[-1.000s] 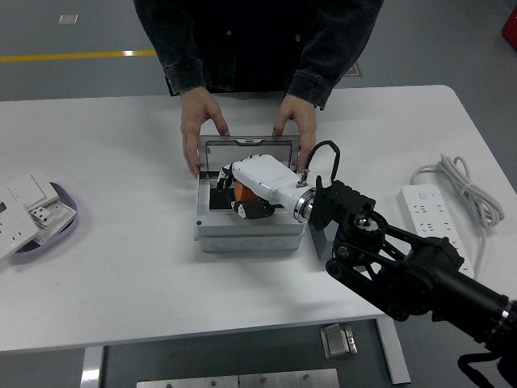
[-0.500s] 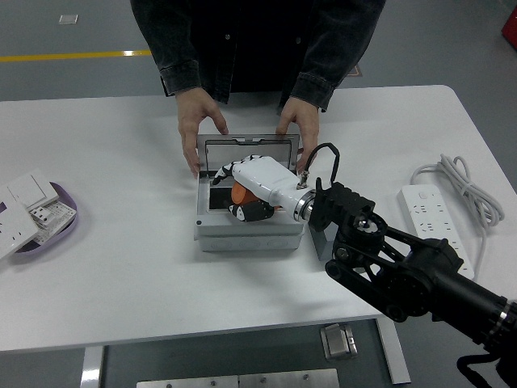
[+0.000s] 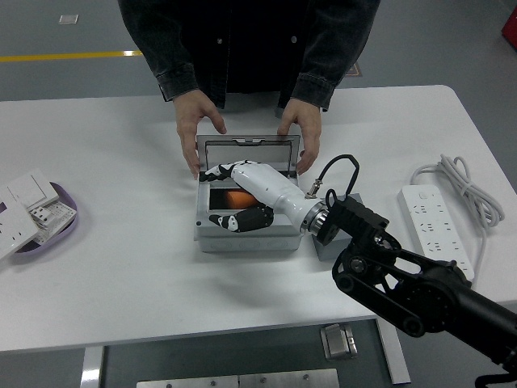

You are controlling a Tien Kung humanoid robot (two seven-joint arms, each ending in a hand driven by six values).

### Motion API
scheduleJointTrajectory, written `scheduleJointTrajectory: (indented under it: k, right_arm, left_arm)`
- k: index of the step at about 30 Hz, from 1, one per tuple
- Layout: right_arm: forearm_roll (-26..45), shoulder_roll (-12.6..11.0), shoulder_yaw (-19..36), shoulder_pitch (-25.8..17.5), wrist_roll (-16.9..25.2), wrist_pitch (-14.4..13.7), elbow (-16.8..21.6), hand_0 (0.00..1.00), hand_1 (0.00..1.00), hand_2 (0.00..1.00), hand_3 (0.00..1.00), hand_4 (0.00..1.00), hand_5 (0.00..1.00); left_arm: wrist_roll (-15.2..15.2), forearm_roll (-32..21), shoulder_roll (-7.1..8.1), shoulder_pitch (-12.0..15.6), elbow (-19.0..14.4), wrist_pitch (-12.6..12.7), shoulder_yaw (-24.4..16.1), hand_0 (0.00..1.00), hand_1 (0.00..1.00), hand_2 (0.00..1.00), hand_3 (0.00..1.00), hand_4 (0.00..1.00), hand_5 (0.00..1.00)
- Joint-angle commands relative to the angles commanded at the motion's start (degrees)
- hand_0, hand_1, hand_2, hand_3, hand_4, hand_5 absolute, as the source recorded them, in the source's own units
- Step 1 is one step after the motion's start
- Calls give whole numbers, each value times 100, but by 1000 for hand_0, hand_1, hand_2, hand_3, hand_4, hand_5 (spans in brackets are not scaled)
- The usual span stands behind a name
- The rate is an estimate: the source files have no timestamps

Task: Pick up the cylinder from the cube,place it in the box,flap close box

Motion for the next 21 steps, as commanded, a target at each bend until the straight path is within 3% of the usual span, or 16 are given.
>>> scheduleJointTrajectory:
  k: [5,6,7,11,12,17,18,21]
  right_arm:
    - [905,-436,348,85,-60,-349,711,856,736,746,796,787,224]
    - [1060,-503,435,154,-82,-390,822,789,696,705,775,783,236]
    - [1216,-564,516,239,-101,-421,855,789,696,705,775,783,236]
    - [1451,-677,616,556,-171,-400,494,789,696,705,775,783,236]
    - [1407,-693,602,638,-204,-350,364,651,632,672,734,756,236]
    - [1145,-682,371,877,-313,-170,-248,651,632,672,734,756,236]
    - [1115,-666,294,899,-321,-145,-386,479,571,638,716,745,236]
    - [1012,-624,124,922,-333,-125,-629,479,571,638,716,745,236]
  left_arm:
    - [8,44,29,-6,0,-10,-19,626,636,602,644,712,233]
    - [14,79,41,-13,0,-12,-46,626,636,602,645,711,232]
    - [19,115,56,-21,0,-14,-72,626,636,602,645,711,232]
    - [38,237,100,-54,0,-24,-158,626,636,602,645,711,232]
    - [41,272,112,-61,0,-28,-186,625,635,602,645,711,233]
    - [54,359,137,-75,0,-34,-259,625,635,602,645,711,233]
    - [53,344,132,-73,0,-33,-248,625,636,602,645,711,233]
    - [53,296,115,-66,0,-30,-207,625,636,602,645,711,233]
